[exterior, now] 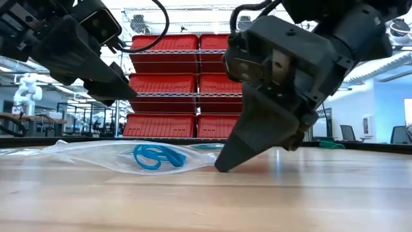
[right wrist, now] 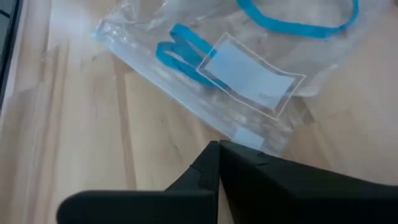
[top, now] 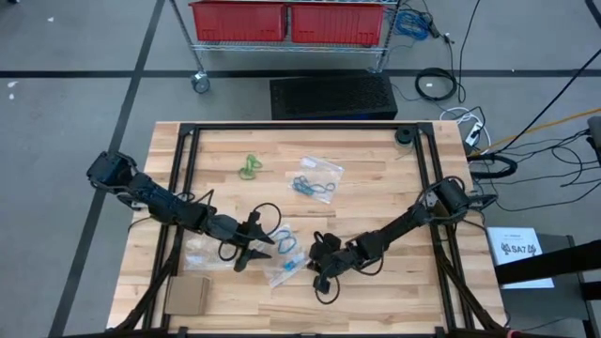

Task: Sort rubber bands
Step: Close the bottom right transparent zip lock bag with the blue rubber bands

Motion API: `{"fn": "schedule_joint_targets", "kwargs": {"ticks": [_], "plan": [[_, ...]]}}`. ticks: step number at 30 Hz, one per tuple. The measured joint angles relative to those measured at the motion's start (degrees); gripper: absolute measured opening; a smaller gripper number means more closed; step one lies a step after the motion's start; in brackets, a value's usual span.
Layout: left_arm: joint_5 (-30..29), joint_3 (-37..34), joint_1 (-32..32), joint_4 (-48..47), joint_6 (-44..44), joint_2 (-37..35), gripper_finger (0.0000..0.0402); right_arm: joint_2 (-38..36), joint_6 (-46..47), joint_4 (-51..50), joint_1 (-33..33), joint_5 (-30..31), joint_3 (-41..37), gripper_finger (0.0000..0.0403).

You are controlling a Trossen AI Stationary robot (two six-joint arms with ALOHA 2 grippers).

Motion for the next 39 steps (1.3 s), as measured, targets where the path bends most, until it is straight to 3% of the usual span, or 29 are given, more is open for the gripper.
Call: {"fn": "schedule_joint_targets", "kwargs": {"ticks": [6, 13, 19, 21, 23, 28, 35, 39], "plan": [[0.0, 0.0, 0.7, 0.0, 0.0, 0.0, 0.0216, 0.1, -1.9, -0.5, -5.0, -1.8, 0.1, 0.0001], [0.0, 0.0, 2.6, -0.6, 0.1, 0.0, 0.0216, -1.3, -12.7, -3.2, -14.2, 0.1, -0.1, 0.0], [0.0, 0.0, 5.9, -2.7, 0.1, 0.0, 0.0216, -11.6, -18.3, -20.1, -18.4, 7.4, -0.5, 0.0], [0.0, 0.0, 7.5, -3.2, 0.1, 0.0, 0.0216, -16.2, -16.7, -26.2, -19.2, 6.2, -0.3, 0.0], [0.0, 0.0, 9.0, -3.5, 0.1, 0.0, 0.0216, -19.0, -12.8, -27.7, -19.8, 0.9, -0.9, 0.0], [3.5, 0.0, 12.9, -4.7, 0.1, 0.0, 0.0216, -18.5, 1.1, -15.8, -15.6, -6.0, -3.8, 0.0012], [13.3, 0.0, 16.1, -5.5, 1.4, 0.0, 0.0216, -7.6, 14.0, 8.4, -8.7, -1.2, -4.3, 0.0084], [15.2, 0.0, 17.2, -5.5, 1.6, 0.0, 0.0216, -2.6, 22.8, 14.3, -8.4, 0.2, -4.4, 0.0127]]}}
